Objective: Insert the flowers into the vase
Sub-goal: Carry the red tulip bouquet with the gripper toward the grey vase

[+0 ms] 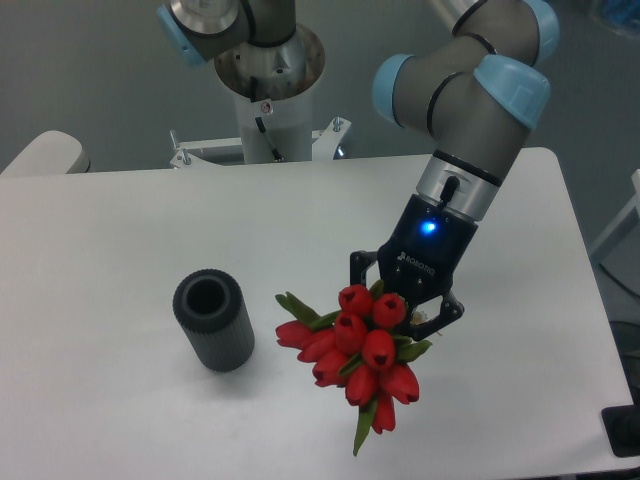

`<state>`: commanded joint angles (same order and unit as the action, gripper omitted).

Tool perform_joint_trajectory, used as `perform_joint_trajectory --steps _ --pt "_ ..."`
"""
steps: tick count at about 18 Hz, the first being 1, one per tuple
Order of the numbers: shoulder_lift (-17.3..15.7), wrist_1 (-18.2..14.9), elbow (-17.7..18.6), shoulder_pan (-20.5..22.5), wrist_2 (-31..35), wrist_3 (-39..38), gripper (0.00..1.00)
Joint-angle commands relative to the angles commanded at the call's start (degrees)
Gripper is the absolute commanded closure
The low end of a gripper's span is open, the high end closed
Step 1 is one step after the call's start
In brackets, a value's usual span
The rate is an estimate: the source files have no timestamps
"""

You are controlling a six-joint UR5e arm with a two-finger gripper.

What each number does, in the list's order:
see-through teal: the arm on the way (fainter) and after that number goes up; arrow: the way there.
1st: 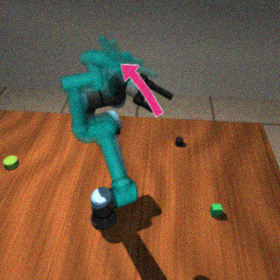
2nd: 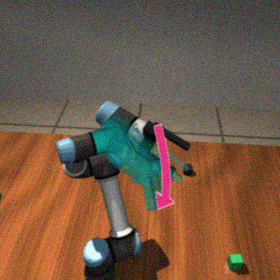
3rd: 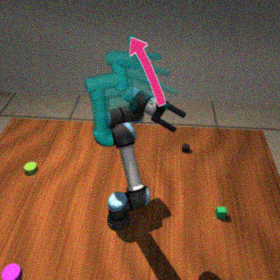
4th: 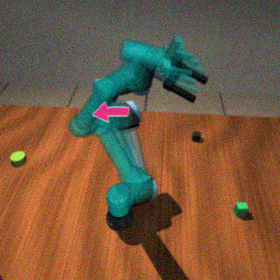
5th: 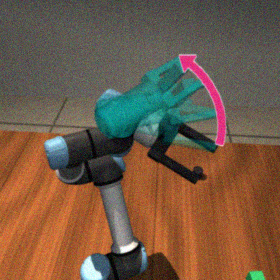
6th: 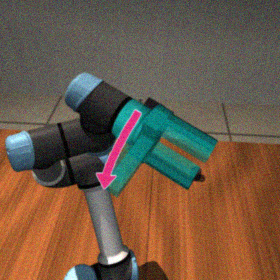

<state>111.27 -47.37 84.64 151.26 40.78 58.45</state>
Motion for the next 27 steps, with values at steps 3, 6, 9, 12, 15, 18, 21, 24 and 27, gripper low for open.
perform_joint_trajectory --steps 3,6,9,12,15,18,21,24,27 --pt "-0.09 0.0 0.0 -0.35 -0.18 -0.09 0.75" --pt "-0.09 0.0 0.35 -0.79 -0.26 -0.09 0.75" --pt "-0.44 0.17 0.18 -2.19 -0.26 -3.24 0.75" --pt "-0.44 0.88 -0.18 -3.6 -0.26 -5.01 0.75" --pt "-0.44 1.23 -0.26 -4.83 -0.35 -5.36 0.74" --pt "-0.44 2.19 -0.88 -5.98 -0.44 -10.61 0.74" --pt "-0.53 2.72 -1.05 -6.42 -2.54 -12.04 0.75" --pt "-0.53 2.99 -1.14 -7.64 -3.34 -12.74 0.75" --pt "-1.58 2.99 -1.23 -8.17 -7.27 -15.38 0.75"
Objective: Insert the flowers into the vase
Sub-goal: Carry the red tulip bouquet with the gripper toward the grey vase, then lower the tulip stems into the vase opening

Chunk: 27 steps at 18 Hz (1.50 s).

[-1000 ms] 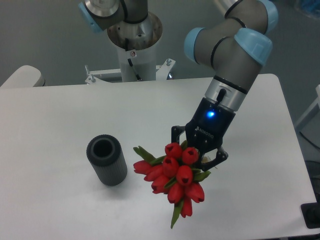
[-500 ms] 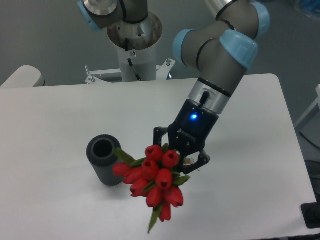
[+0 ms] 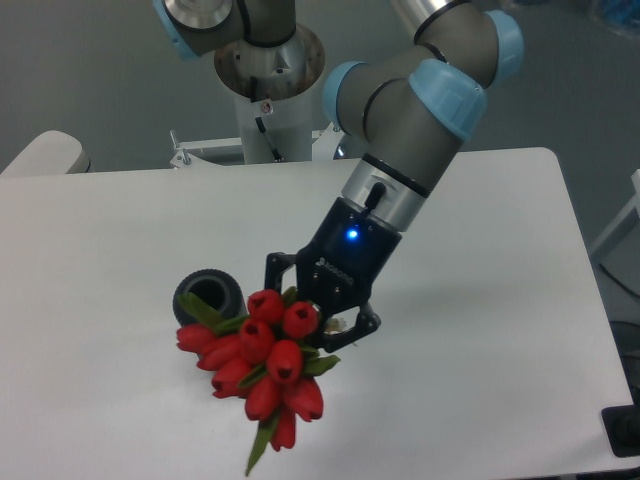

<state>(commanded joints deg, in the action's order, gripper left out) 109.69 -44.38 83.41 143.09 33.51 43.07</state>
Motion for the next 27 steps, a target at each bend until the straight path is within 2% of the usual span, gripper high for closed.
perform_joint_trajectory --steps 4,9,12,15,20,27 --pt "-0.18 0.0 1.14 0.27 -9.15 -0.18 0.75" --pt "-1.41 0.0 3.16 -0.96 -14.42 -0.09 0.75" --pt "-2.72 0.09 5.79 -1.06 -17.59 0.17 0.75" --pt "-3.08 0.09 5.98 -0.88 -19.09 0.35 0.75" --pt "-4.4 0.35 9.4 -1.14 -19.1 2.45 0.75" --pt "-4.84 0.53 11.95 -1.32 -19.1 5.97 0.75"
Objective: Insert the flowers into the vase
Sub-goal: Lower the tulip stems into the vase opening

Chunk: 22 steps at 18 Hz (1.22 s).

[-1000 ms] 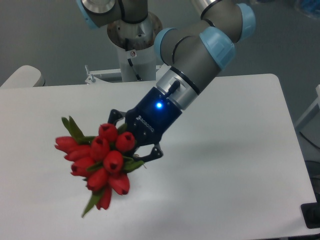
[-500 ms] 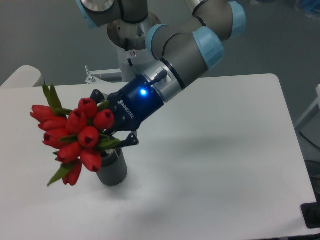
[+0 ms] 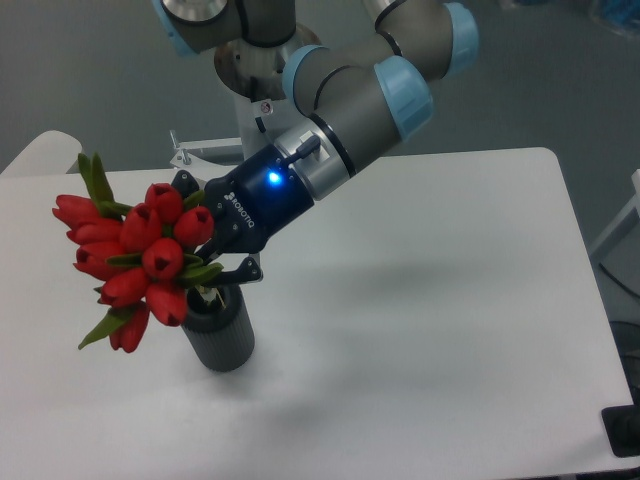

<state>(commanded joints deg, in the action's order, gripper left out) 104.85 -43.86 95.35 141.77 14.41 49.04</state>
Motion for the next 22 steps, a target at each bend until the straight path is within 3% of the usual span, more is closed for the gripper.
perform_joint_trajectory --steps 13,22 --pt "0.61 -0.09 7.74 -0.79 0.09 13.8 0.75" --pt "0.97 -0.09 11.43 -0.7 0.09 18.2 0.75"
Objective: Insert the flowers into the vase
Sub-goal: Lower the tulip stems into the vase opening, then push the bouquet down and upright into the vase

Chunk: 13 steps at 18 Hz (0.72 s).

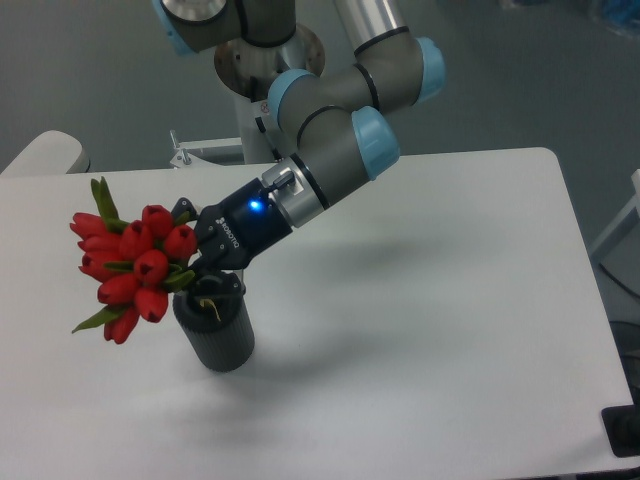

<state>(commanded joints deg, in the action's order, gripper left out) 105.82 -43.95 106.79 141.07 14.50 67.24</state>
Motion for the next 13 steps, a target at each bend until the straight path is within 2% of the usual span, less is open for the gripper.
perform_joint_trajectory --steps 13 --pt "2.63 0.09 2.28 0.35 0.53 5.62 0.73"
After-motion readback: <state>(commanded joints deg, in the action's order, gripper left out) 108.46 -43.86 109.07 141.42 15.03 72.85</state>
